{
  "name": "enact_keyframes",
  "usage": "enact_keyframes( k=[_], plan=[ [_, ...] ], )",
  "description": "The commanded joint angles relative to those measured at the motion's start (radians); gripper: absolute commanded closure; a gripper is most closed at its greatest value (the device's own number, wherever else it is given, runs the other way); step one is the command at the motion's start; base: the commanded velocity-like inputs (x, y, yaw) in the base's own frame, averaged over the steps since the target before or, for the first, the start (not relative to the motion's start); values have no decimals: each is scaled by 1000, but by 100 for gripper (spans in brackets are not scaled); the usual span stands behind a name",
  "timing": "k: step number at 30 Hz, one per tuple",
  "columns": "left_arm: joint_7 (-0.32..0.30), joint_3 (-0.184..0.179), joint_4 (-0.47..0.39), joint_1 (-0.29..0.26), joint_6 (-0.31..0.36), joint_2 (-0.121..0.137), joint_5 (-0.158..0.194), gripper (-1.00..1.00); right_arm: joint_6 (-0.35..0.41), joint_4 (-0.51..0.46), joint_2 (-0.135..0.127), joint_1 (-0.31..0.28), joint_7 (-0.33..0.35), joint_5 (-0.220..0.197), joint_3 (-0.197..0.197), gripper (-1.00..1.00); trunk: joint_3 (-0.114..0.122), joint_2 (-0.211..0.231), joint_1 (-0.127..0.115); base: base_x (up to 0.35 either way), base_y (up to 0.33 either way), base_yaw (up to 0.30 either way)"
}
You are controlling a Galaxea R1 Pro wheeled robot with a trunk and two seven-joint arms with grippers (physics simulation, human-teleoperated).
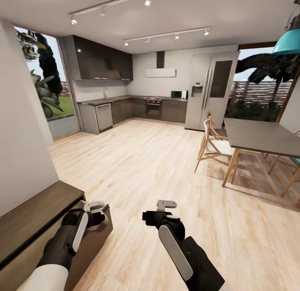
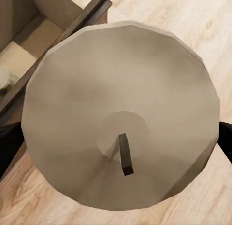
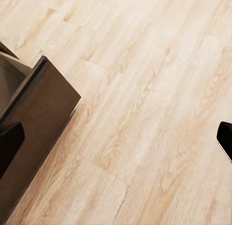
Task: Place each of the two pumpkins and all three candles from the living room inside a cabinet in the living room (use any cabinet), then make sure every cabinet is closed, and position the cauldron so it is next to a table in the living room.
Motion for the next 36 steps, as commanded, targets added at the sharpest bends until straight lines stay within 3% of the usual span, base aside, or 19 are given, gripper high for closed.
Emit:
enact_keyframes(
  k=[1,9,22,28,36],
  plan=[
    [5,1,-1,-1,4,-1,8,100,1,-1,0,-1,-10,-9,1,-100,-1,-1,1,313,-159,20],
    [7,1,-1,-1,4,-4,7,100,1,-1,0,-1,-10,-9,1,-100,-1,-1,1,273,-219,162],
    [5,0,-2,1,4,-16,6,100,1,-1,0,-1,-10,-9,2,-100,-1,-1,1,16,-34,286],
    [7,-35,-2,1,4,-15,6,100,1,-1,0,-1,-10,-9,2,-100,-1,-1,1,0,-99,287],
    [8,-41,-2,1,4,-15,6,100,1,-1,0,-1,-10,-9,2,-100,-1,-1,1,50,-110,287]
  ],
)
